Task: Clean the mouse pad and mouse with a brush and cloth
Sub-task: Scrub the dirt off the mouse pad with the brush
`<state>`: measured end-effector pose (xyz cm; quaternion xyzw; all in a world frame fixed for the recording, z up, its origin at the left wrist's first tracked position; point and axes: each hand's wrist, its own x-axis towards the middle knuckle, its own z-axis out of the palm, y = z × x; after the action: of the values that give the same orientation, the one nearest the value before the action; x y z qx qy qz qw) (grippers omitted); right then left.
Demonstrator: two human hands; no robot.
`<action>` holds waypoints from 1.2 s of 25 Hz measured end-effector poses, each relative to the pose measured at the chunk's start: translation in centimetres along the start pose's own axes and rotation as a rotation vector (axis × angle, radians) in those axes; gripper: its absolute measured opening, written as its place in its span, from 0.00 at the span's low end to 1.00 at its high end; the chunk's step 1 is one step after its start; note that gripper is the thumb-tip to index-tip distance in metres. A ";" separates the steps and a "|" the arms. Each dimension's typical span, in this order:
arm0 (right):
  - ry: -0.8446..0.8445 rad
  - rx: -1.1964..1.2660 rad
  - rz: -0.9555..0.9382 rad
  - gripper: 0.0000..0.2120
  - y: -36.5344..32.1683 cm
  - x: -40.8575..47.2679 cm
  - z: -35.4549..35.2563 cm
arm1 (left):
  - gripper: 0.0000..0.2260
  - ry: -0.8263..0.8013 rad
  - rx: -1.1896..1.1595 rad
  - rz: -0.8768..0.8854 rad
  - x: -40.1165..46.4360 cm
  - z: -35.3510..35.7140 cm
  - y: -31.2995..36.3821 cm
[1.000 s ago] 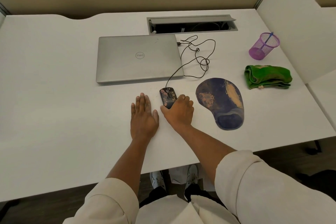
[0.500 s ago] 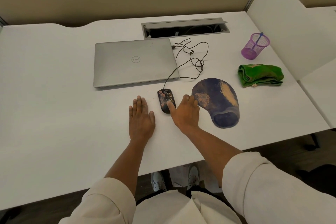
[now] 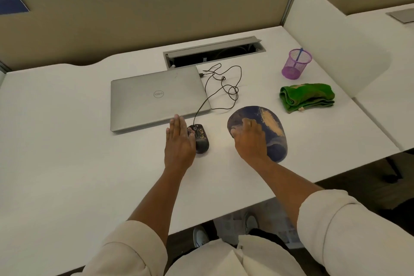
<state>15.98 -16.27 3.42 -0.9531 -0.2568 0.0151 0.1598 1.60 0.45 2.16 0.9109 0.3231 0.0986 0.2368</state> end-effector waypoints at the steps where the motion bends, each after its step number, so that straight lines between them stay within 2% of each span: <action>1: -0.013 -0.035 -0.011 0.23 0.7 0.4 -0.3 | 0.27 0.001 0.008 0.017 0.3 0.1 0.8; 5: 0.017 0.056 0.079 0.27 3.3 1.9 -1.8 | 0.28 -0.003 0.024 0.086 1.7 1.4 4.8; 7: 0.030 0.075 0.050 0.28 5.2 2.9 -2.5 | 0.29 -0.003 0.029 0.089 2.4 2.2 7.0; 11: 0.061 0.024 0.012 0.23 9.9 5.5 -4.3 | 0.29 -0.047 0.041 0.120 4.1 4.4 11.6; 21: 0.100 0.058 0.061 0.22 20.6 12.5 -7.1 | 0.28 -0.132 0.032 0.159 9.8 10.7 22.2; 30: 0.171 0.089 0.035 0.17 24.4 19.1 -8.4 | 0.28 -0.264 0.023 0.155 16.0 15.7 26.8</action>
<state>45.30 -29.27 4.82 -0.9472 -0.2247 -0.0521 0.2228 33.70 -13.38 2.21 0.9408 0.2190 -0.0075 0.2586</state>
